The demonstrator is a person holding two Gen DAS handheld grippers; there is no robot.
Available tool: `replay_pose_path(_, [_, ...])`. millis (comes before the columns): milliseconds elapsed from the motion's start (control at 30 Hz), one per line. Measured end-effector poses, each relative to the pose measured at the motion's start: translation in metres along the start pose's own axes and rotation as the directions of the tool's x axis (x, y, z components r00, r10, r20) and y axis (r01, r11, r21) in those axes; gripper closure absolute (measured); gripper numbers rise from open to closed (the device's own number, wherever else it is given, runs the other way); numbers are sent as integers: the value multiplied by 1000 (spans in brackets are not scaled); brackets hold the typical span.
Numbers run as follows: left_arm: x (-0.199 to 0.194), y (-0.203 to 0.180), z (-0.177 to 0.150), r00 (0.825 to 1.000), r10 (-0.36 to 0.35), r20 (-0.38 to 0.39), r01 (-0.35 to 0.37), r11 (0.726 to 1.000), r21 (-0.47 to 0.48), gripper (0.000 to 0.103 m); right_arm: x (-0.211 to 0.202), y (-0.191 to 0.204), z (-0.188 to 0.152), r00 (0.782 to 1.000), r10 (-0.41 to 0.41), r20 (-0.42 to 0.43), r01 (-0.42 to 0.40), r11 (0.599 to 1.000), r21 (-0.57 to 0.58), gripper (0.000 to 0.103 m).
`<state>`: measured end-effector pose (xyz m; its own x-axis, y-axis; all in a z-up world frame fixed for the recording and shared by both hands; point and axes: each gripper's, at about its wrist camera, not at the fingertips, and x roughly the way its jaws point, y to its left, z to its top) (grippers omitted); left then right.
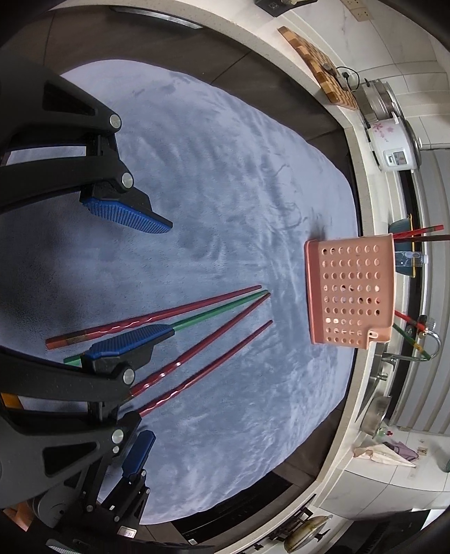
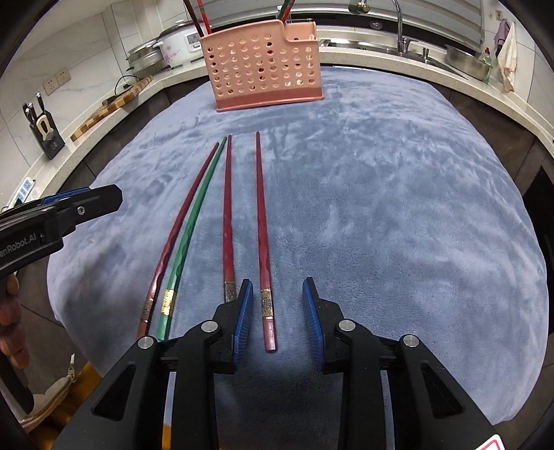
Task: Organize utensils
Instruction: 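Move both open tools down to the chopsticks left on the mat, then grasp a red chopstick with the right tool while the left tool grasps another red one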
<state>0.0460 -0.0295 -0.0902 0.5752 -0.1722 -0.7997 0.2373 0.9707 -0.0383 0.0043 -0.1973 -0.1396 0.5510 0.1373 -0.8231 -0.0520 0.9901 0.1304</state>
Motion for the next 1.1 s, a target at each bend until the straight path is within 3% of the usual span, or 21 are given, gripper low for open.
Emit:
replay_pose_path(533, [12,-7,-13,999,-9,-49,11,1000,26,51,11,0,-5,1000,-13,-23,13,1000,-2,93])
replay_pose_path(700, [16,-10,-20,998,-15,-67,17,999,36,45,10,0,-5,1000,-12,-16,12,1000,5,95])
replay_pose_path(1100, [23,-12,-33,992,-51,-118,56,998,39,45,6,-3,-5,1000,-8,-6,9,1000,19,96])
